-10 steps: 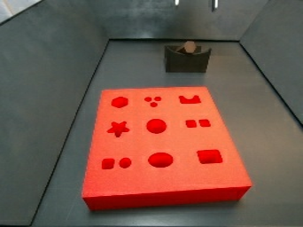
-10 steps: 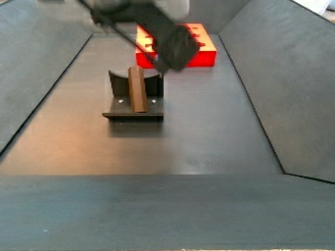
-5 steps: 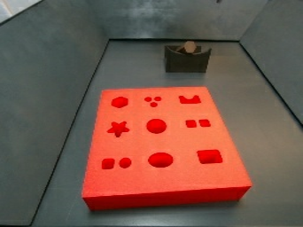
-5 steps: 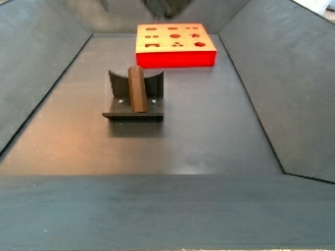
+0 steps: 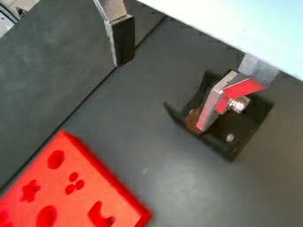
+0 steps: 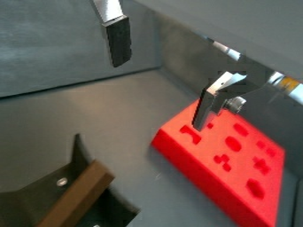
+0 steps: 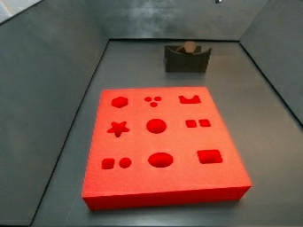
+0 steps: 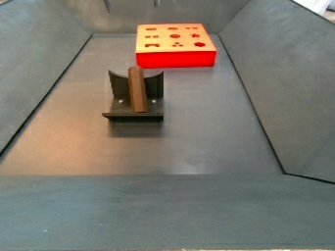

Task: Pick up the hexagon object. Move up. Place the hexagon object on the fixture. Regrasp the hexagon object. Move to above the board. Insert the hexagon object.
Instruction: Regrasp the hexagon object.

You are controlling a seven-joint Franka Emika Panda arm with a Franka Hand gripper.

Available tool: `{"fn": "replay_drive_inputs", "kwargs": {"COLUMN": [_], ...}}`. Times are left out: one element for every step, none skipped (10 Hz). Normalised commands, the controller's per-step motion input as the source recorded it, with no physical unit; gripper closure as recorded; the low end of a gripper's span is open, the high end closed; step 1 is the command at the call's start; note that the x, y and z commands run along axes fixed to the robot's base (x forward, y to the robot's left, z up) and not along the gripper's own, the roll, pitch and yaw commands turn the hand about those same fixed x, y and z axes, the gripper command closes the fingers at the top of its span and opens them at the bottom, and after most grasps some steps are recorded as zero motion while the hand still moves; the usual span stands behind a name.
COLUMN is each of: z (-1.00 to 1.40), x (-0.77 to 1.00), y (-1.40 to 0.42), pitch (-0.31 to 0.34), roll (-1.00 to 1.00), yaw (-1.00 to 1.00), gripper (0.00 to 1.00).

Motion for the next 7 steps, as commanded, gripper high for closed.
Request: {"fn": "replay_drive_inputs", "kwargs": {"z": [0.01, 0.00, 0.00, 0.01, 0.01, 0.01, 0.00], "x": [-0.04, -0.04, -0.04, -0.05, -0.04, -0.04, -0.04], "y": [-0.03, -0.03, -0.03, -0.02, -0.02, -0.02, -0.02], "pitch": [0.002, -0.004, -0.012, -0.018, -0.024, -0.032, -0.034], "roll": [1.00, 1.00, 1.00, 1.00, 1.00, 1.00, 1.00], "yaw": [0.03, 0.03, 0.03, 0.03, 0.03, 0.03, 0.03], "gripper": [0.00, 0.00, 0.00, 0.00, 0.00, 0.00, 0.00]}}
